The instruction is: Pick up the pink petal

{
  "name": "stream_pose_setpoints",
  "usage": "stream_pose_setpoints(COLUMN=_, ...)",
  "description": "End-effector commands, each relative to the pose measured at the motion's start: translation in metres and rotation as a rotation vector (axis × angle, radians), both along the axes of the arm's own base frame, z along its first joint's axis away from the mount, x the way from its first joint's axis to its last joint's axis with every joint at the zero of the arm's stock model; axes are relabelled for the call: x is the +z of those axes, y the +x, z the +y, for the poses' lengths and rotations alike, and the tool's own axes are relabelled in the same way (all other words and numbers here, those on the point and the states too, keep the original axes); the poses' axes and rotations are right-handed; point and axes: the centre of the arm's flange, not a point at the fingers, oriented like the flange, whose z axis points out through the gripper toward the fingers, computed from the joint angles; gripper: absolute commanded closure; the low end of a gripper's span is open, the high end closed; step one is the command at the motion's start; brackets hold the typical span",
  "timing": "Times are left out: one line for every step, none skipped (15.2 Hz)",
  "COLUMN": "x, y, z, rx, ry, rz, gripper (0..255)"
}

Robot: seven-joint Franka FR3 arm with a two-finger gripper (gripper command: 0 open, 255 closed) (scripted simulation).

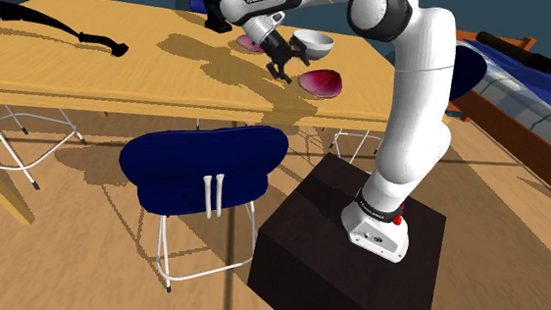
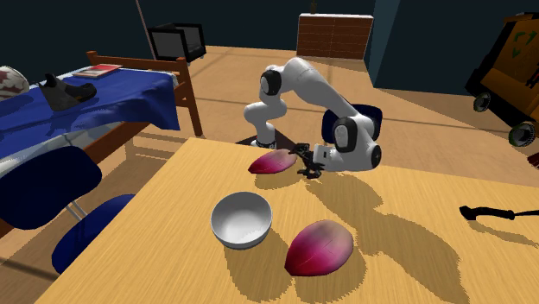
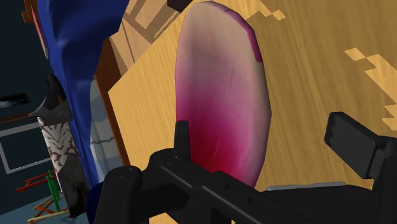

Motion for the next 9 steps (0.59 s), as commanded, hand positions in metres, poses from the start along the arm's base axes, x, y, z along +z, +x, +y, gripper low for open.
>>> stream_pose_setpoints(x=-0.0083, y=-0.0014, z=-0.0005, rx=-0.001, ry=-0.001, rz=0.0, gripper=0)
stream_pose_setpoints(x=-0.0083, y=-0.0014, z=-0.0005, rx=-0.001, ry=-0.001, rz=0.0, gripper=0)
stream_pose_setpoints(x=-0.0082, y=-0.001, z=-0.0007, rx=-0.001, ry=-0.001, rz=0.0, gripper=255)
stream_pose_setpoints(x=-0.0083, y=-0.0006, z=-0.0009, rx=-0.001, ry=-0.001, rz=0.0, gripper=255)
stream_pose_setpoints(x=-0.0082, y=-0.0005, z=-0.0009, rx=-0.001, ry=0.0, rz=0.0, gripper=255)
stream_pose_setpoints(x=-0.0082, y=-0.0005, z=-0.0009, rx=-0.001, ry=0.0, rz=0.0, gripper=255)
stream_pose_setpoints(x=-0.0081, y=-0.0005, z=-0.0009, rx=-0.001, ry=0.0, rz=0.0, gripper=255)
stream_pose_setpoints(x=-0.0081, y=-0.0005, z=-0.0009, rx=-0.001, ry=-0.001, rz=0.0, gripper=255)
stream_pose_setpoints(x=-0.0081, y=-0.0005, z=-0.0009, rx=-0.001, ry=-0.001, rz=0.0, gripper=255)
